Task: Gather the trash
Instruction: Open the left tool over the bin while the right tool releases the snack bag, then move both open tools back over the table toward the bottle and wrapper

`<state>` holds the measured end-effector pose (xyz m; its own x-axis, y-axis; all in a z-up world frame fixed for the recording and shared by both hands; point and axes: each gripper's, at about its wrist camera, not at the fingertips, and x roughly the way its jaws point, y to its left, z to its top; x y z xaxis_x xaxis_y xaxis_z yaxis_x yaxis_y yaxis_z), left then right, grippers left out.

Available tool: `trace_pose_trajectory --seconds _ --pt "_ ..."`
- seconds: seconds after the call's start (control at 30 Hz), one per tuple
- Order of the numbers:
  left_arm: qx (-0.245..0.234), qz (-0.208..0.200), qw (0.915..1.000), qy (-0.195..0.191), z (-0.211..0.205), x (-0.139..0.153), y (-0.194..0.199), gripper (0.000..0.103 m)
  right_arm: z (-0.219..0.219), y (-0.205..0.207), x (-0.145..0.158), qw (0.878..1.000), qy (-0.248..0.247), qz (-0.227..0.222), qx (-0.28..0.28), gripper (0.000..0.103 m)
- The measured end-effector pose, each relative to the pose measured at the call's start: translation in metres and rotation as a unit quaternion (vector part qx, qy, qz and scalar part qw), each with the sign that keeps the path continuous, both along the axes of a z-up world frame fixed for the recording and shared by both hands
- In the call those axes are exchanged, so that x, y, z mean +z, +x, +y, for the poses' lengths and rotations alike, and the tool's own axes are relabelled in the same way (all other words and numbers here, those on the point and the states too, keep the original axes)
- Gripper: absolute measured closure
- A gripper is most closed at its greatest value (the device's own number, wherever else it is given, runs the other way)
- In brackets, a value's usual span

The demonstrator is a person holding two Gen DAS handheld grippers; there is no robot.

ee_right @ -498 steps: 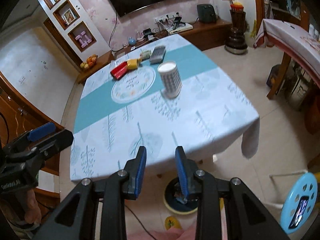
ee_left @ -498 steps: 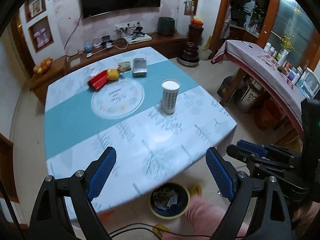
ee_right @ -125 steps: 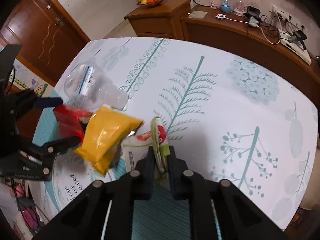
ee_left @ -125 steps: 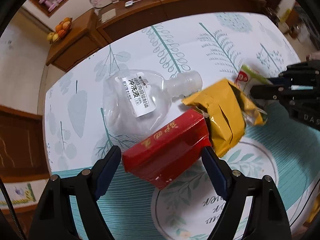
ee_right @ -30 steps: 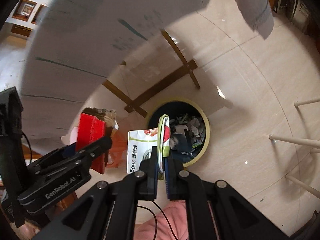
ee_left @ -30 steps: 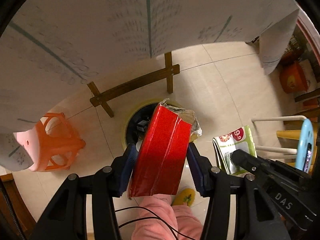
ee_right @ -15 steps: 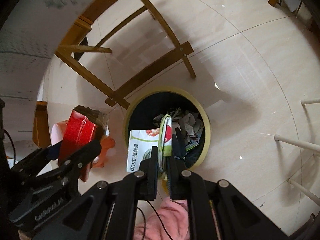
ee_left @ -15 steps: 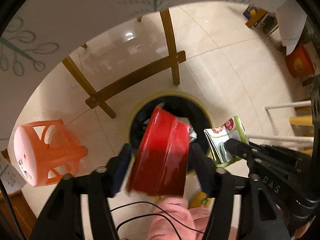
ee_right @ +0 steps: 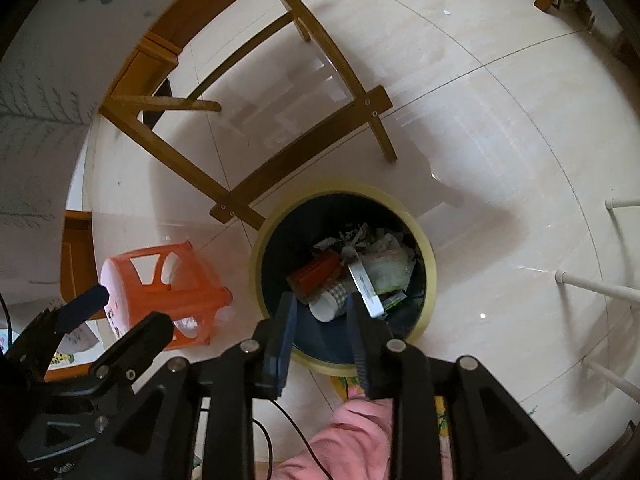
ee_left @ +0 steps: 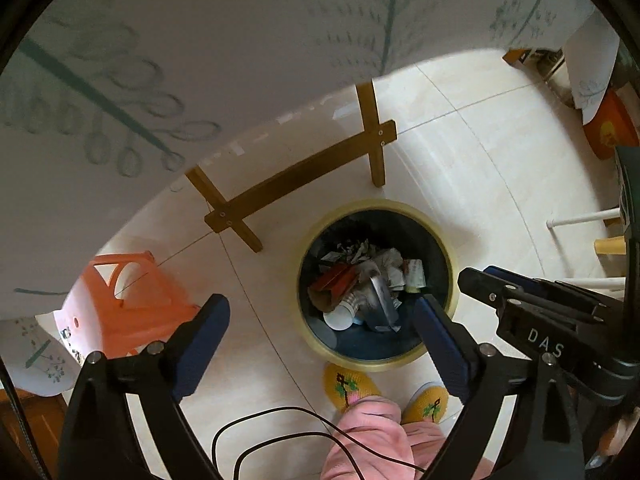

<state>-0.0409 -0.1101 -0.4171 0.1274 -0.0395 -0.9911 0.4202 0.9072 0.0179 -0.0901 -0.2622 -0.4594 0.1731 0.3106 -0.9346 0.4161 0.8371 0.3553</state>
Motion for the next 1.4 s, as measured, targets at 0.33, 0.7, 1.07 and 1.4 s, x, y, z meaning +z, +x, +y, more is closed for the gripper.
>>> trace_pose_trajectory --seconds 0.33,0.7,1.07,1.4 --pt "0.025 -0.025 0.9992 -0.019 0.004 0.072 -0.009 0.011 -0.009 -0.005 0.054 0.999 0.007 -0.027 -0.023 0.076" --pt "0.054 -0.065 0.995 -0.054 0.011 0.202 -0.04 0.011 -0.01 -0.034 0.175 0.997 0.025 -0.07 -0.016 0.076" --pt "0.048 -0.122 0.9879 -0.083 0.017 0.323 -0.089 0.011 -0.009 -0.082 0.31 0.99 0.001 -0.133 0.036 0.076" --pt "0.06 -0.189 0.9769 -0.08 0.035 0.401 -0.104 0.011 -0.009 -0.091 0.382 0.974 -0.026 -0.211 0.073 0.076"
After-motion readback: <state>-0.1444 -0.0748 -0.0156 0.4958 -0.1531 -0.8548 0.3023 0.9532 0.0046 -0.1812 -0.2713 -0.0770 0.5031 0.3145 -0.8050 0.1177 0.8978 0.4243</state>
